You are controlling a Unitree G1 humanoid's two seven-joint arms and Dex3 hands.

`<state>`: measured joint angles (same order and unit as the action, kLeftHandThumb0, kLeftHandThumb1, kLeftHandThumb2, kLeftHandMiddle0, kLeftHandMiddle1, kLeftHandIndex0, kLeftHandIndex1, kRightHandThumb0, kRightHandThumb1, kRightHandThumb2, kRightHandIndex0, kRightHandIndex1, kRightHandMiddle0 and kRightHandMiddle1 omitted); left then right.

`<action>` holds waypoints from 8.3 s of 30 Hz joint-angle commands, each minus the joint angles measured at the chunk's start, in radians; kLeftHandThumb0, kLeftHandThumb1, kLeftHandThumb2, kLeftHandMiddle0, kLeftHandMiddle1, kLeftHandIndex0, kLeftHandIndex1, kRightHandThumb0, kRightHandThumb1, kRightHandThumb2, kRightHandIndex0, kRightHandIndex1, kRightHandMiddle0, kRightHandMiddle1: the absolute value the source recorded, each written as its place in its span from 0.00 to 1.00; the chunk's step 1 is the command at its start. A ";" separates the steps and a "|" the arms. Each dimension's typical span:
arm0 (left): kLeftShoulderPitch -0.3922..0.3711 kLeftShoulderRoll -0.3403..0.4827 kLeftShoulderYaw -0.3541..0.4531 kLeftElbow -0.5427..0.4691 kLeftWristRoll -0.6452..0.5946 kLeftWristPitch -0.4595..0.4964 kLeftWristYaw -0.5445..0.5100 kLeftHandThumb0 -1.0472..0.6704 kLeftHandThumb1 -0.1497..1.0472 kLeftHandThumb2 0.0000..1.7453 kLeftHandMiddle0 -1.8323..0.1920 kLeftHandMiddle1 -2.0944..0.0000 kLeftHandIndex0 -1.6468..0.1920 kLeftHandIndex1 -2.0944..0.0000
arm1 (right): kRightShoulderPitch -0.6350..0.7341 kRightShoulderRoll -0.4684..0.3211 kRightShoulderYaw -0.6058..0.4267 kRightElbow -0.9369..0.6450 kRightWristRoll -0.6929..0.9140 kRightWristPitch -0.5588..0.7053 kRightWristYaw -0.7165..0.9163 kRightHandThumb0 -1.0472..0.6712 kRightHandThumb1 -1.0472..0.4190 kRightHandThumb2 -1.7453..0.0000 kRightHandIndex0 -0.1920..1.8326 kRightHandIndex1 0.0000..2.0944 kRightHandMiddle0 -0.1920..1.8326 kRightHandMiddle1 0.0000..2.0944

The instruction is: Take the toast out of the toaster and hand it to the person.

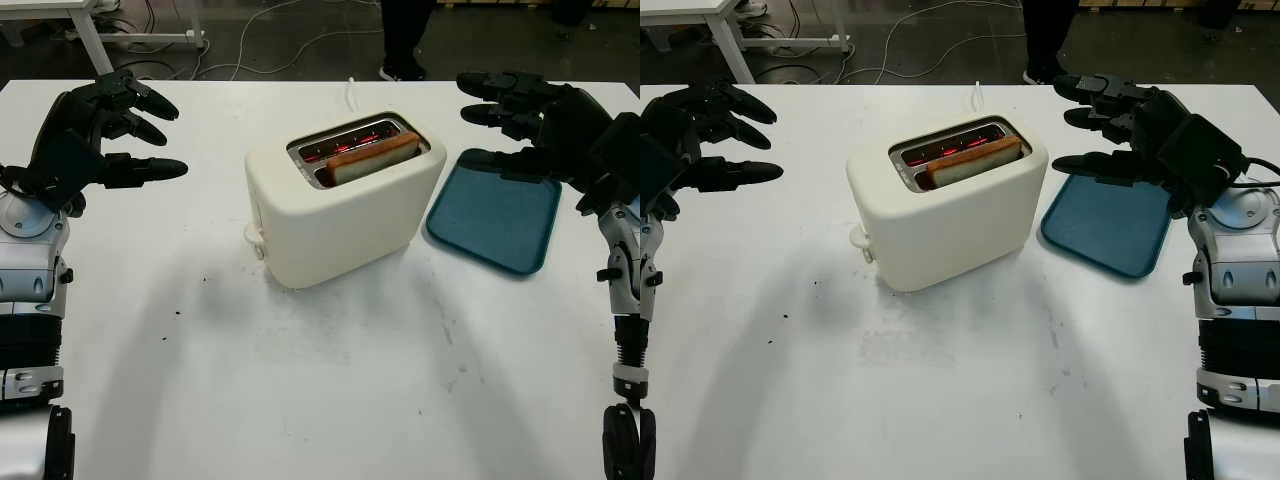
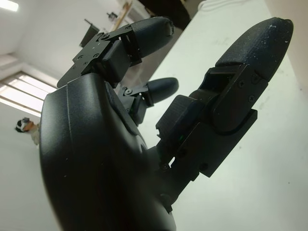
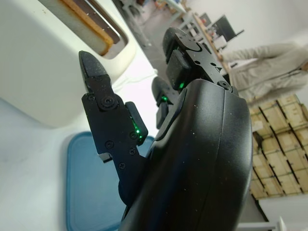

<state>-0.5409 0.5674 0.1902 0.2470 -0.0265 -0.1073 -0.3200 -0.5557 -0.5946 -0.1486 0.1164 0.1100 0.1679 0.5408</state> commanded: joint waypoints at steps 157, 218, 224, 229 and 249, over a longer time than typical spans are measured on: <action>0.000 -0.004 0.001 0.007 -0.002 -0.015 0.006 0.00 0.59 0.00 0.65 0.38 0.59 0.46 | 0.005 0.013 -0.004 -0.007 0.022 0.012 0.007 0.48 0.17 1.00 0.15 0.26 0.31 0.00; 0.004 -0.005 0.000 0.011 -0.001 -0.015 0.009 0.00 0.58 0.00 0.66 0.38 0.59 0.46 | -0.563 0.015 0.444 0.407 -0.536 -0.527 0.007 0.32 0.31 0.99 0.33 0.23 0.42 0.02; 0.003 -0.008 0.002 0.003 -0.009 0.004 0.002 0.00 0.58 0.00 0.66 0.39 0.59 0.46 | -0.572 0.012 0.455 0.409 -0.540 -0.517 0.091 0.31 0.29 0.99 0.32 0.24 0.41 0.01; 0.000 -0.010 0.002 0.008 -0.014 0.001 0.002 0.00 0.57 0.00 0.66 0.38 0.59 0.46 | -0.570 0.012 0.443 0.405 -0.523 -0.509 0.124 0.31 0.28 0.99 0.33 0.26 0.42 0.01; -0.003 -0.010 -0.003 0.014 -0.005 -0.015 0.006 0.00 0.58 0.00 0.66 0.38 0.59 0.46 | -0.560 0.025 0.469 0.438 -0.590 -0.559 0.066 0.25 0.15 1.00 0.68 0.62 0.72 0.34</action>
<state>-0.5407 0.5615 0.1894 0.2540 -0.0343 -0.1111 -0.3175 -1.1072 -0.5663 0.3118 0.5591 -0.4665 -0.3643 0.6255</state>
